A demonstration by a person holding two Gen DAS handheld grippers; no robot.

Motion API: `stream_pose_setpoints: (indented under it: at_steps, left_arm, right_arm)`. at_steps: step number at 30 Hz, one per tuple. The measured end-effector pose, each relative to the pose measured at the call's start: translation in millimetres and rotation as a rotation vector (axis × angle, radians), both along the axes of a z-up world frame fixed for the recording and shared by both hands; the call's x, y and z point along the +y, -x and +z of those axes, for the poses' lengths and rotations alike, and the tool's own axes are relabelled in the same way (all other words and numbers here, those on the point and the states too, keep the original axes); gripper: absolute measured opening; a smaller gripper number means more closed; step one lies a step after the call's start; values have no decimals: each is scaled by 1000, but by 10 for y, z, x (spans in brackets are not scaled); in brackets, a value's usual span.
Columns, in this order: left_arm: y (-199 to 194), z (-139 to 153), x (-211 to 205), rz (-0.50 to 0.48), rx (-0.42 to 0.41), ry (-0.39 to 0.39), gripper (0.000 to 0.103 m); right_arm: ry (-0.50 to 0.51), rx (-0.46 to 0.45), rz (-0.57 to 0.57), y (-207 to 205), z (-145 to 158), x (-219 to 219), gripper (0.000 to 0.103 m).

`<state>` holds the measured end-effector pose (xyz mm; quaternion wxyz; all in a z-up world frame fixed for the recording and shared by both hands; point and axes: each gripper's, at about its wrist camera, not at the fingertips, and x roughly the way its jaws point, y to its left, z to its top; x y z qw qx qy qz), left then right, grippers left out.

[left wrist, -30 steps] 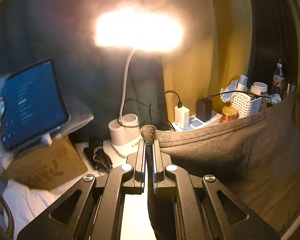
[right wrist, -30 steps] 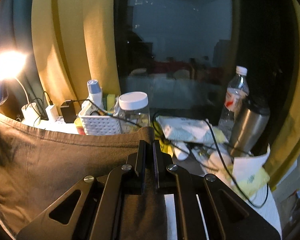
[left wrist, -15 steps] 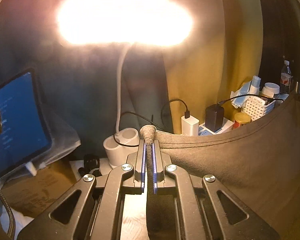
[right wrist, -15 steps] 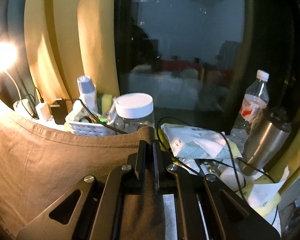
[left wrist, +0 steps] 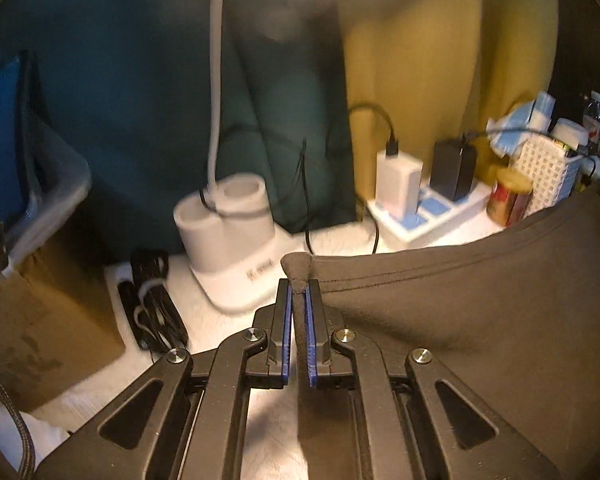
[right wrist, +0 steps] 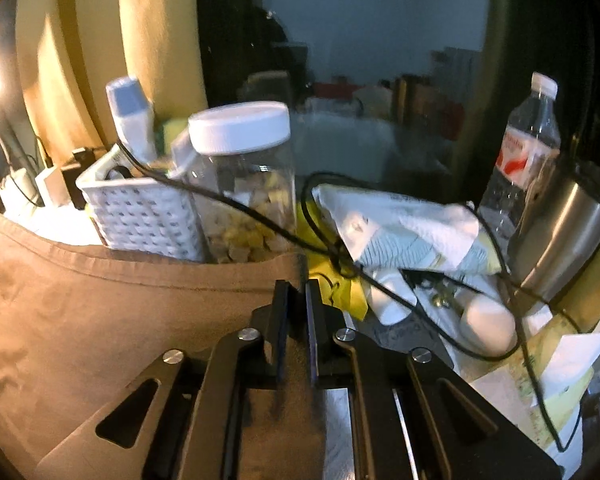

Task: Fold small clothes
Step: 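Lift the held hem with both tools and fold it over toward the collar, then open both tools to release the folded shirt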

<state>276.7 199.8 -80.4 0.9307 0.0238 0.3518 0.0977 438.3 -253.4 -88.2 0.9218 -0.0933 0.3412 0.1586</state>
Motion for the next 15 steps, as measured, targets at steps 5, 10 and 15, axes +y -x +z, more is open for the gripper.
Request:
stream_pose_setpoints:
  at_steps: [5,10,15]
  left_arm:
    - [10,-99,32,22,51,13,42]
    - [168,-47,111,55,27,76,77]
    - [394,-48,78,62,39,107,77]
  right_arm:
    - [6,-9,6,28,16,7,27]
    - [0,-28,9,179,100,-40,48]
    - [-3,-15,-6,367,146,-125,48]
